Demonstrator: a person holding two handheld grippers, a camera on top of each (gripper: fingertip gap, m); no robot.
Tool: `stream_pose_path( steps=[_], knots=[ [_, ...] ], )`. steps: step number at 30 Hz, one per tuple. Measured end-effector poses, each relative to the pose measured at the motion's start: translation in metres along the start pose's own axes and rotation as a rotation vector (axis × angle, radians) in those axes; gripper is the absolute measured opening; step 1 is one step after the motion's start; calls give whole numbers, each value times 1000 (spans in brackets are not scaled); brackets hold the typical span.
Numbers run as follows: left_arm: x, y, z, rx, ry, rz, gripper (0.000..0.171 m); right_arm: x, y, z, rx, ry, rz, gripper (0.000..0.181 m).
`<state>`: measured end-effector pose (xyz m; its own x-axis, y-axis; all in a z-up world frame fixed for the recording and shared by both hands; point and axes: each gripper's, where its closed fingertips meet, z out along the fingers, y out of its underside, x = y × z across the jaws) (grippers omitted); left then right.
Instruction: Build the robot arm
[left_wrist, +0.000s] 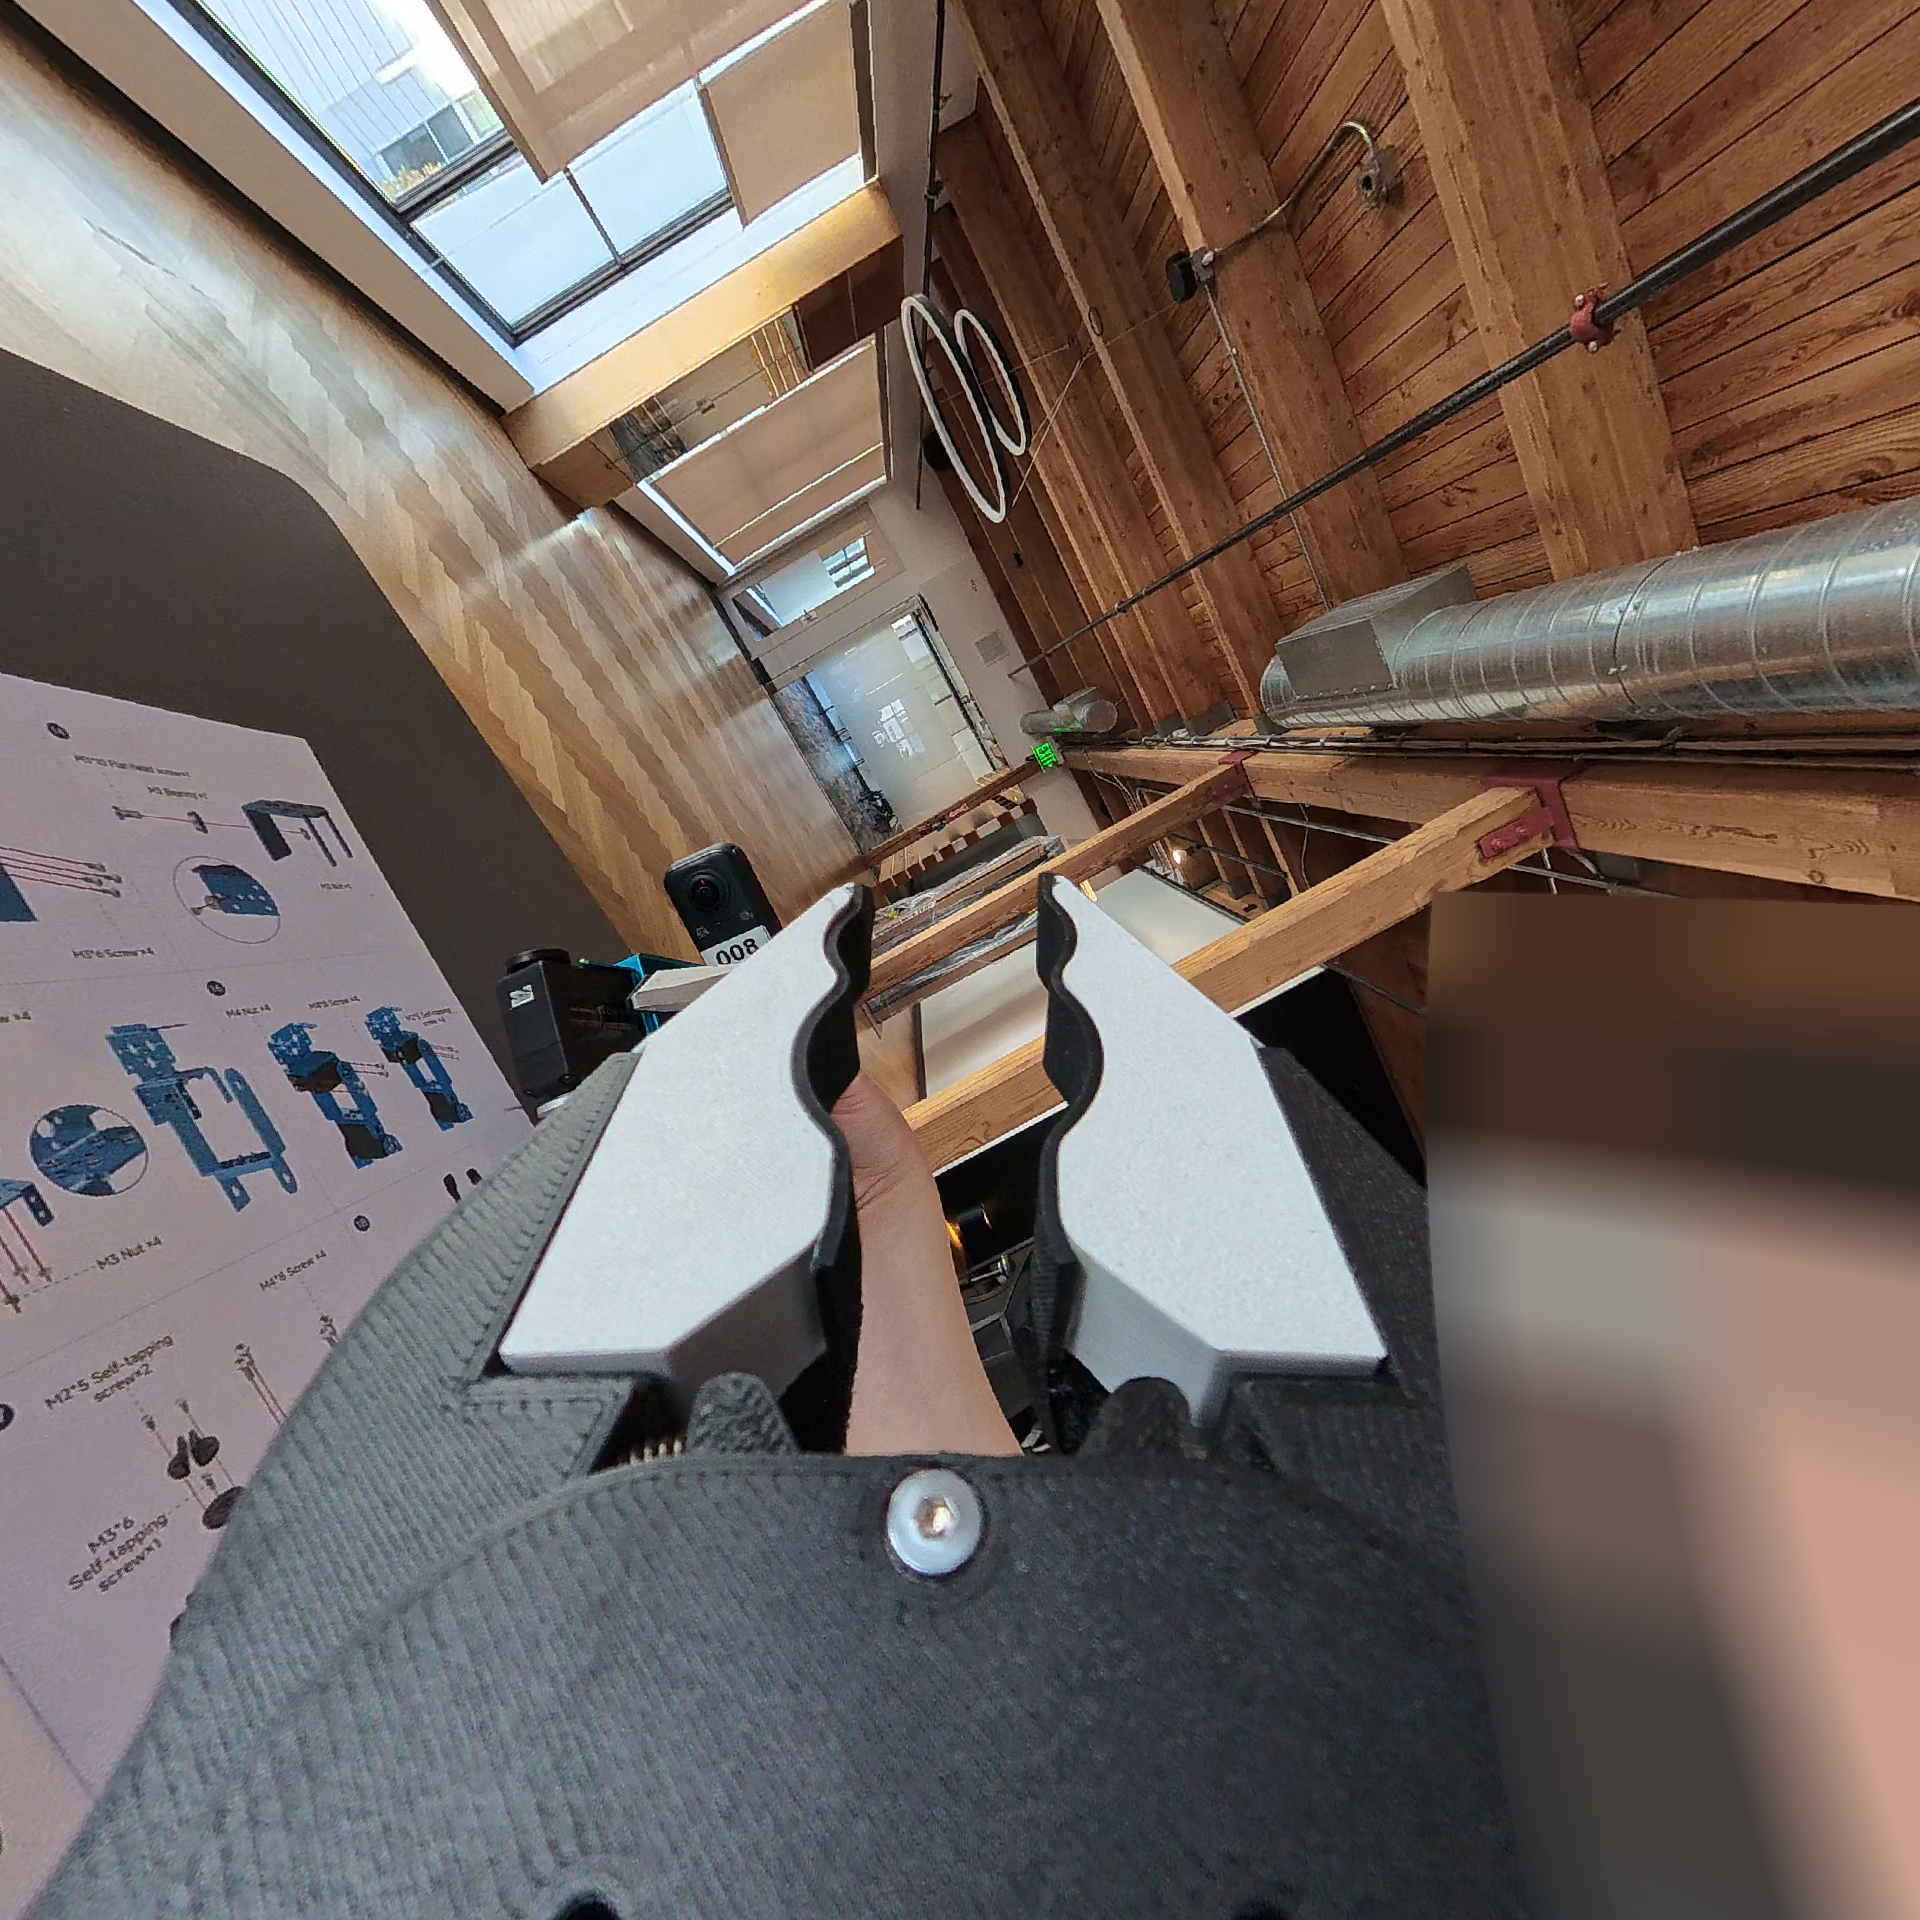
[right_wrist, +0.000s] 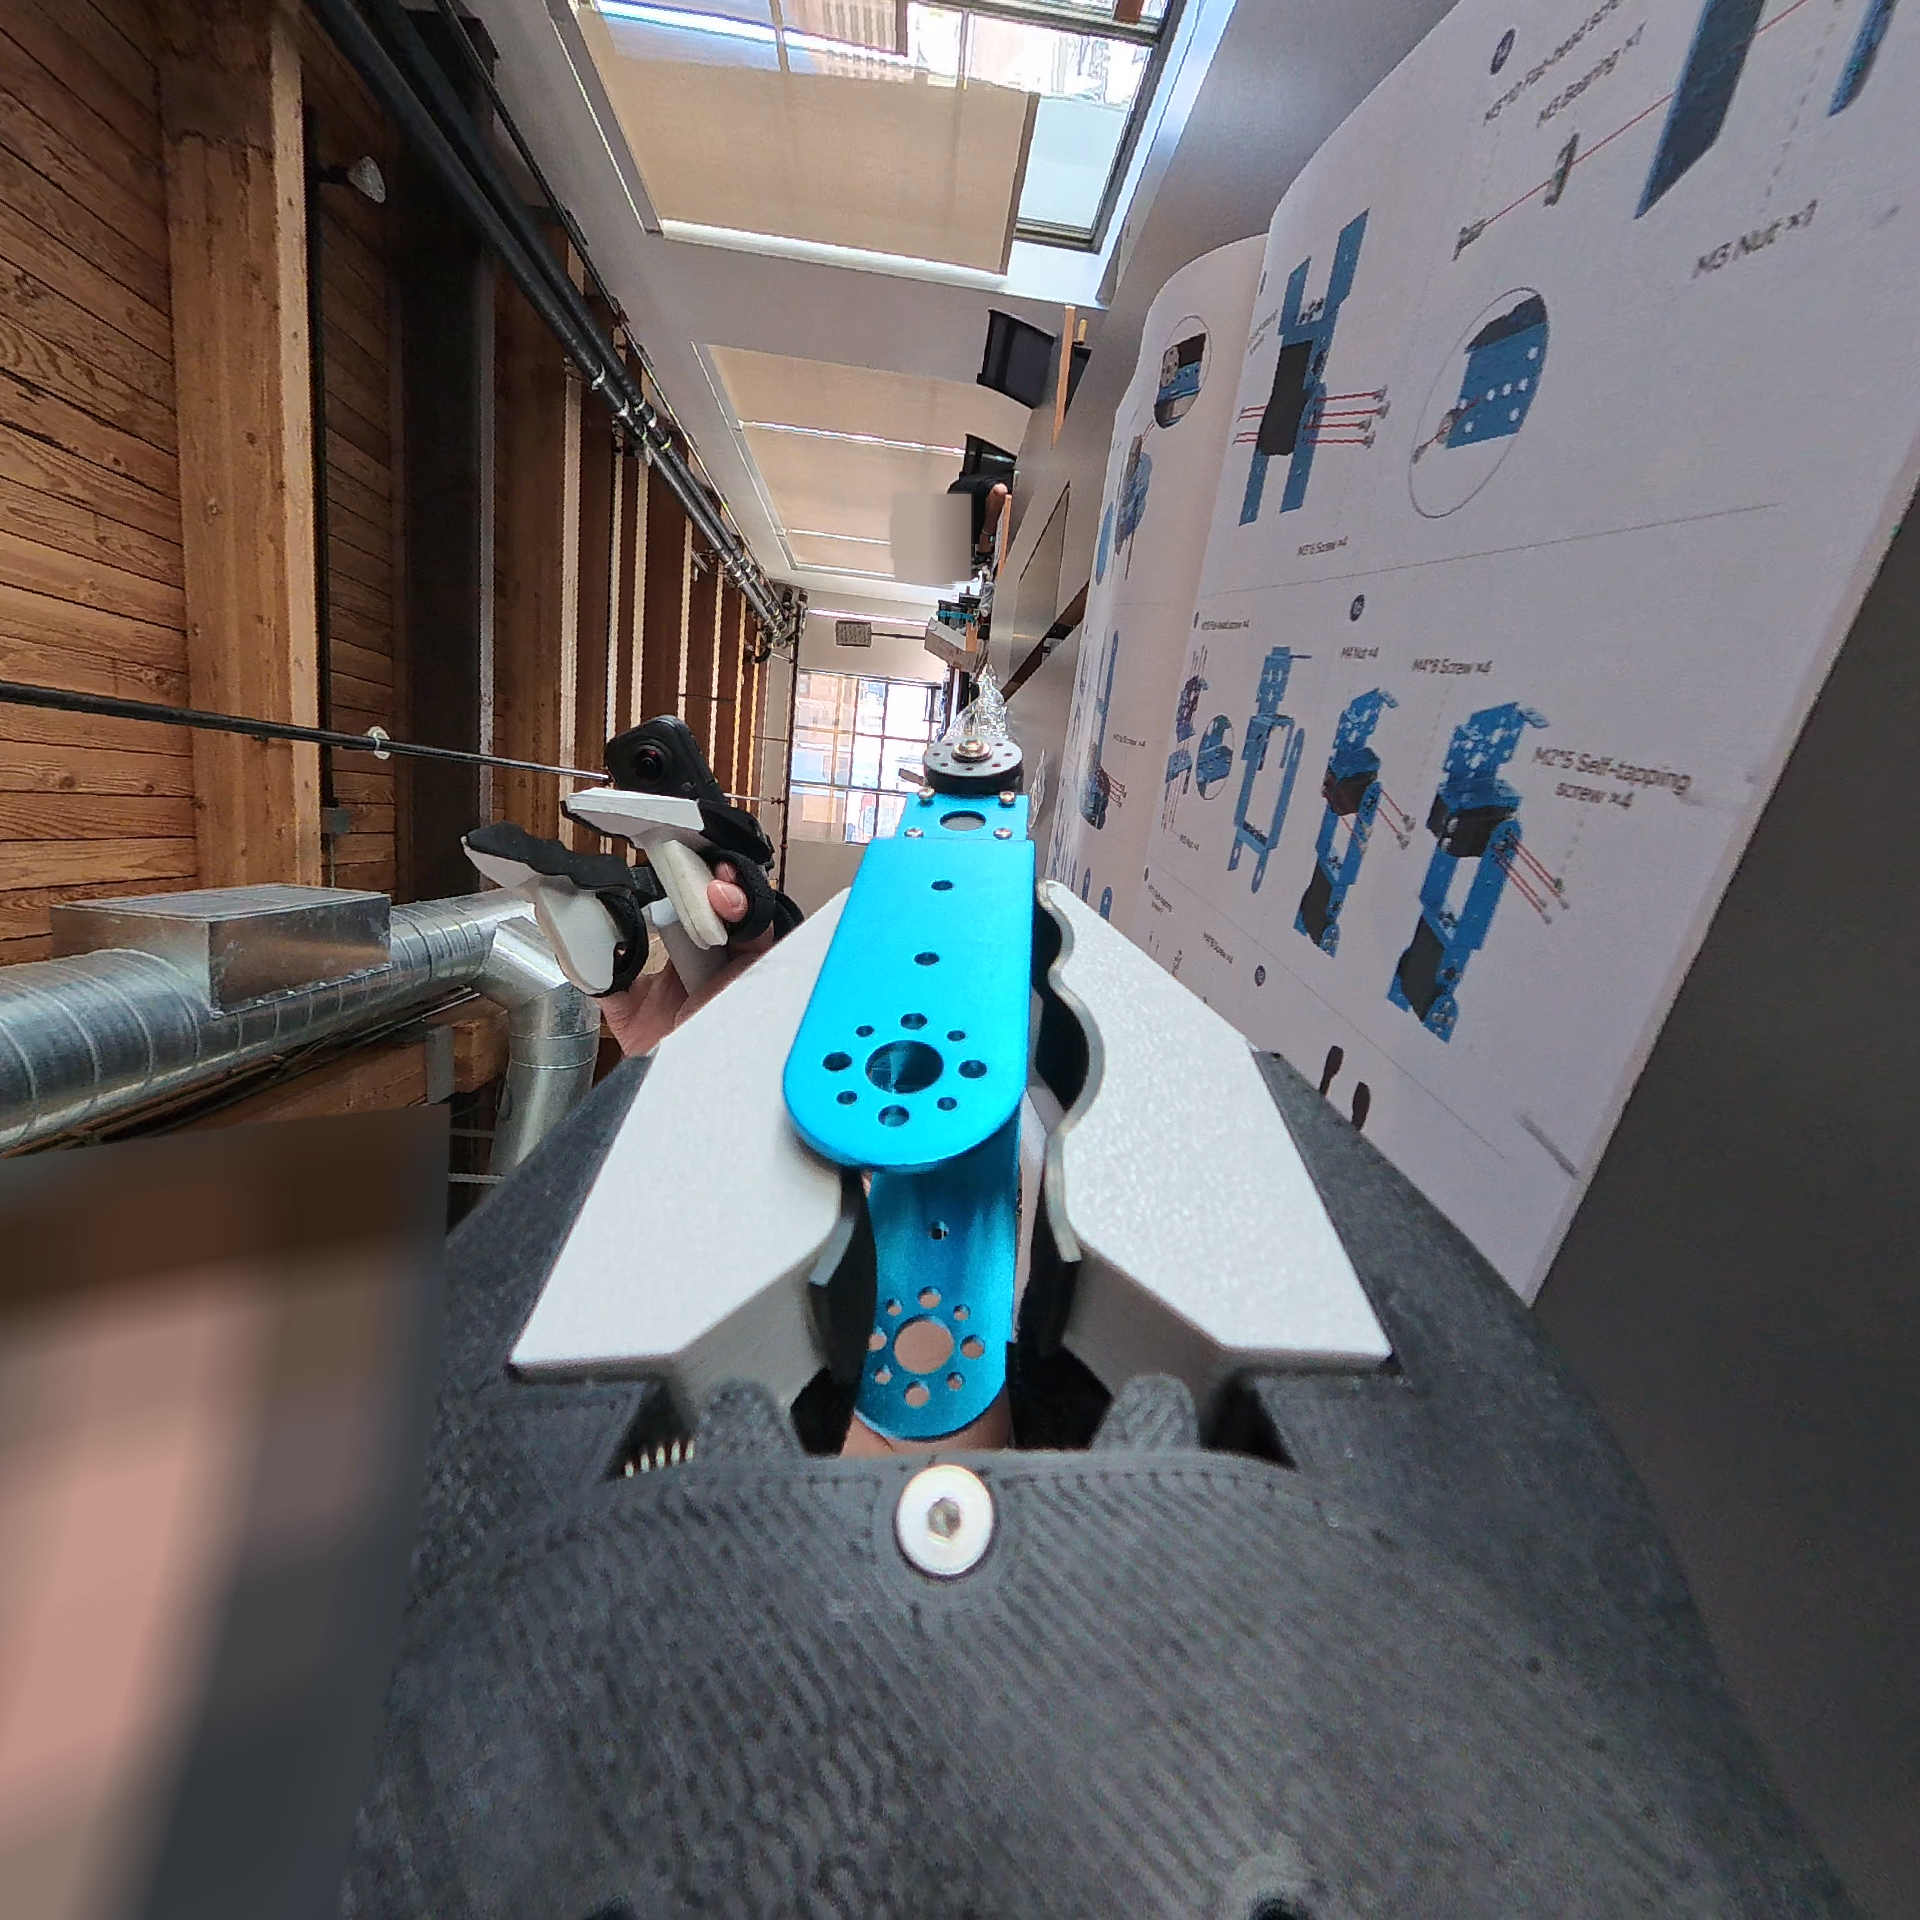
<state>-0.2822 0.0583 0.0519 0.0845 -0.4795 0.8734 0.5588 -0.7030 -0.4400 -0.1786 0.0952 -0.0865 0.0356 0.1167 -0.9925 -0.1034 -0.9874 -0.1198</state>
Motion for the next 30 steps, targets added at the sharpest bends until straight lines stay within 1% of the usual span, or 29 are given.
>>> stream_pose_path(
  steps=[30],
  knots=[
    [7, 1, 1, -1, 6, 17, 31, 0, -1, -1, 5, -4, -2, 28]
  ],
)
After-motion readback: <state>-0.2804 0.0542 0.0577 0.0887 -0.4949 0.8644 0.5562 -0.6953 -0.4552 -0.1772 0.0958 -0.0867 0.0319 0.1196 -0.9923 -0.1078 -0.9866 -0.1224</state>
